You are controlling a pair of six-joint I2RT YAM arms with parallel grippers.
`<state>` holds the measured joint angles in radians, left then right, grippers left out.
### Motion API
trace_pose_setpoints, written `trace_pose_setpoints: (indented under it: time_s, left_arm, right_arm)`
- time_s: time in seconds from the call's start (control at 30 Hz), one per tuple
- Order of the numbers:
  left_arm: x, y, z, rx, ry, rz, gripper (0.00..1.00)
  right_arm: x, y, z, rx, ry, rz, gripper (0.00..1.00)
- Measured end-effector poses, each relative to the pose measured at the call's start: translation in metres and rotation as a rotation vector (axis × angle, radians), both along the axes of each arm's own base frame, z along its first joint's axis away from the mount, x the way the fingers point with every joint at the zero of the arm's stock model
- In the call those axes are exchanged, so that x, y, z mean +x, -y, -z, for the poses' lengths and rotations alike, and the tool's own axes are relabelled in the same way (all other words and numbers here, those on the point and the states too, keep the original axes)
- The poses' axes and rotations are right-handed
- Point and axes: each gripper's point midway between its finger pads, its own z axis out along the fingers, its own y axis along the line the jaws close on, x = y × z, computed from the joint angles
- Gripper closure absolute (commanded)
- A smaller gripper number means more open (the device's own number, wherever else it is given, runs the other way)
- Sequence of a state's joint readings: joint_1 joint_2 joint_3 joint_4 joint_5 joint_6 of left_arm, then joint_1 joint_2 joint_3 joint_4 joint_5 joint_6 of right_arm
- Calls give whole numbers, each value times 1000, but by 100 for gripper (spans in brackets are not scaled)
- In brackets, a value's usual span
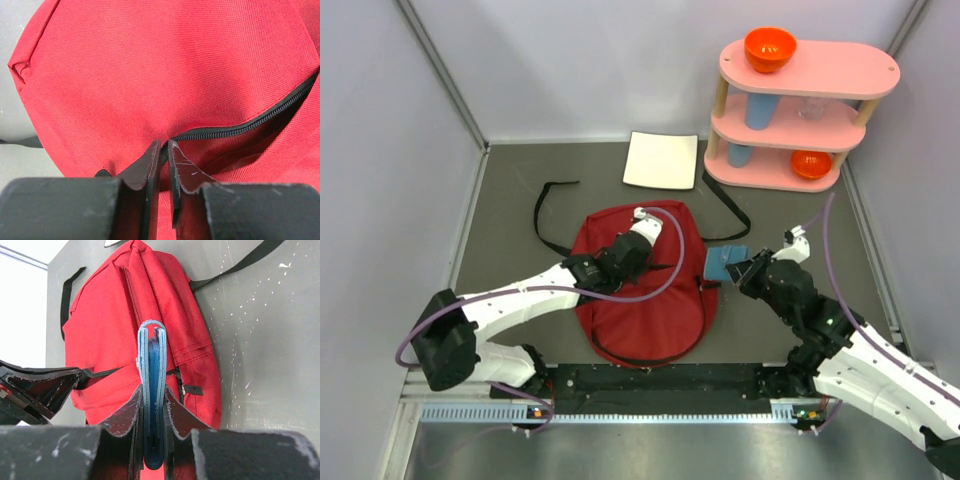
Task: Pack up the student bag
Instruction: Place the personal item in the student bag.
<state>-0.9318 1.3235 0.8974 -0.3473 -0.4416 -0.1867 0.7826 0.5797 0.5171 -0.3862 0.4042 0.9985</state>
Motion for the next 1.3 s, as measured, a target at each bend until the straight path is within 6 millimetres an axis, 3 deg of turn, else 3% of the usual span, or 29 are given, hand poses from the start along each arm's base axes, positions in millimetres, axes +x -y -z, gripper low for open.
trace_pose_setpoints:
  time_s: [0.07, 0.2, 0.53, 0.63, 0.97, 1.3]
  left_arm:
    - [-1, 0, 1, 4, -4, 8, 70]
    - [-3, 4, 2, 0, -17, 35, 62]
    - [-7, 10, 14, 12, -56, 79, 59]
    - [-7, 11, 20, 25, -69, 82, 65]
    - [-2, 11, 19, 24, -46, 59, 99]
    - [4, 6, 4, 21, 6, 34, 100]
  right_arm:
    - [0, -2, 1, 1, -4, -7, 89]
    - [0, -3, 3, -4, -12, -12, 89]
    - [-1, -4, 6, -9, -21, -18, 87]
    - [-1, -5, 6, -8, -23, -22, 87]
    - [-1, -8, 10, -19, -38, -32, 88]
    - [0, -15, 9, -5, -36, -59, 90]
